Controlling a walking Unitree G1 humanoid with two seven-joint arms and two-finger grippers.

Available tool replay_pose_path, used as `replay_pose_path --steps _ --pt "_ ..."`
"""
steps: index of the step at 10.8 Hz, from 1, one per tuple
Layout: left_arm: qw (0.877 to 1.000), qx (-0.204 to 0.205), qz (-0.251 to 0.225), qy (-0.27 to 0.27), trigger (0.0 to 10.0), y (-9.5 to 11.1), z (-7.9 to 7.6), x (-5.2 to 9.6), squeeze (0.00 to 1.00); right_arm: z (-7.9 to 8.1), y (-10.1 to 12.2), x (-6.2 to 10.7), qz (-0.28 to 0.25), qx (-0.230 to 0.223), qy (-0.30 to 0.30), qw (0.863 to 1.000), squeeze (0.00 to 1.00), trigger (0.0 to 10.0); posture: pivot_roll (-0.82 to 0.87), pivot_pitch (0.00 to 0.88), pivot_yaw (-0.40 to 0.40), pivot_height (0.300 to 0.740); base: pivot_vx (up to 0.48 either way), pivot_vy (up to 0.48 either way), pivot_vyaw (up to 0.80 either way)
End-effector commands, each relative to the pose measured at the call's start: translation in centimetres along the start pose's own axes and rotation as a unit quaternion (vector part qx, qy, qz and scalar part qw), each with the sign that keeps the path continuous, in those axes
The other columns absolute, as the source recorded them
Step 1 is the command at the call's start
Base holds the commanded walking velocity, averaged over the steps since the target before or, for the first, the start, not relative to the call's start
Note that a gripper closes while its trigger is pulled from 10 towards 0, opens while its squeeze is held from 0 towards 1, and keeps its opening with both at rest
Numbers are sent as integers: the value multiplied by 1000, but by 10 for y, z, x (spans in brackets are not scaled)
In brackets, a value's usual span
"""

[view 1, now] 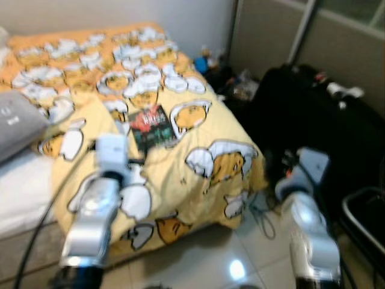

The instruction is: Clean up the room

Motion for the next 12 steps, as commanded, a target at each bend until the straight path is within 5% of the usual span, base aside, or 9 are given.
replay_pose_path --steps 1,5,10,12 --pt "1000 -10 -7 -19 10000 4 -6 -3 0 -13 1 -4 14 -1 -17 1000 0 10000 -106 0 23 740 0 349 0" --pt "1000 -3 -11 -15 10000 13 -9 -17 0 -8 5 -18 25 55 17 998 0 10000 -131 0 69 740 0 347 0" --pt "1000 -6 -10 -1 10000 15 2 -20 0 12 5 -14 27 28 71 997 0 10000 -112 0 74 740 0 346 0" --pt "1000 5 -3 10 10000 12 7 -17 0 12 -5 -6 39 51 69 996 0 10000 -126 0 69 740 0 356 0"
Point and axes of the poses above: a point about 5 cm out from each wrist's last joint towards the gripper, its own x axis pointing back from the gripper into the wrist, its own y axis along the axis of the wrist's last joint, z = x × y, the point moved 2 cm from there along -x, pointing out of the wrist towards the gripper, and after that the axes turned 2 degrees about -x, right-handed, at the moved point
